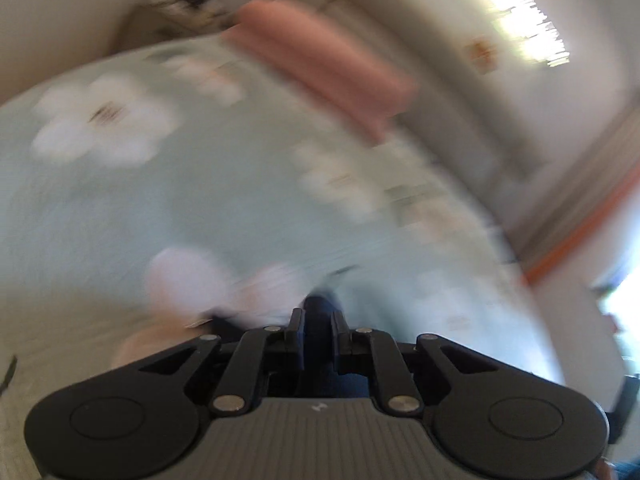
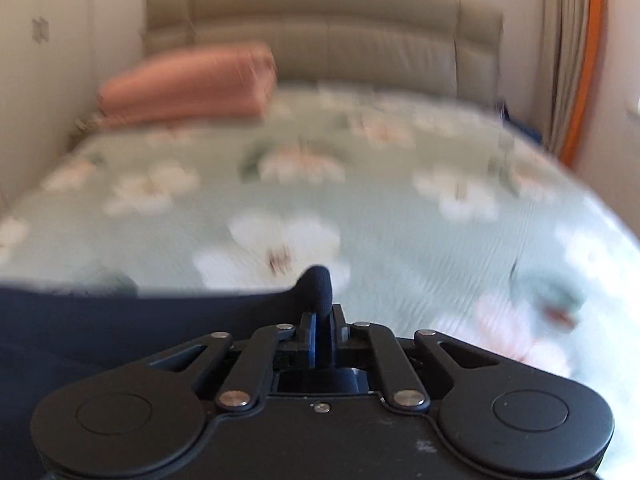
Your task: Fold large clothes
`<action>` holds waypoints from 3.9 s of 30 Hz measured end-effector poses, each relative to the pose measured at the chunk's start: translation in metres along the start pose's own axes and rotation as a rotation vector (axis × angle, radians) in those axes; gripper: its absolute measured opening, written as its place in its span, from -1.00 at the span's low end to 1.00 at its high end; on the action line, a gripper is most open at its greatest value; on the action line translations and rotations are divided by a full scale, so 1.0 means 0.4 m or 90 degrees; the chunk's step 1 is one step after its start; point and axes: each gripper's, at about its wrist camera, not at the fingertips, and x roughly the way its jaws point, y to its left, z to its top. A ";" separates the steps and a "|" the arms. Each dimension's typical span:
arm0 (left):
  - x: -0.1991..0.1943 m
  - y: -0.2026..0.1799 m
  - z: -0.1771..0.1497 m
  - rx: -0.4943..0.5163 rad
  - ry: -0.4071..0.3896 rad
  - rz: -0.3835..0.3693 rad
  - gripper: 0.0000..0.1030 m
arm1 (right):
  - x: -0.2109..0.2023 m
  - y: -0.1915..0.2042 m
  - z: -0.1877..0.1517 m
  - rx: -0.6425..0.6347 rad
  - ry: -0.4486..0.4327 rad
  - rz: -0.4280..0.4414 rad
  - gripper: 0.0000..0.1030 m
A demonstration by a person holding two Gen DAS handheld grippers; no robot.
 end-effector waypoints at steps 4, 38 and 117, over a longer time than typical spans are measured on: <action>0.035 0.080 -0.029 -0.075 -0.014 0.000 -0.78 | 0.095 0.023 -0.030 -0.034 0.038 -0.014 -0.52; -0.330 -0.105 -0.322 0.010 0.179 -0.084 -0.53 | -0.366 0.274 -0.282 -0.021 0.135 0.266 -0.77; -0.247 -0.214 -0.255 -0.025 0.148 -0.329 -0.70 | -0.315 0.315 -0.446 0.093 0.119 0.247 -0.75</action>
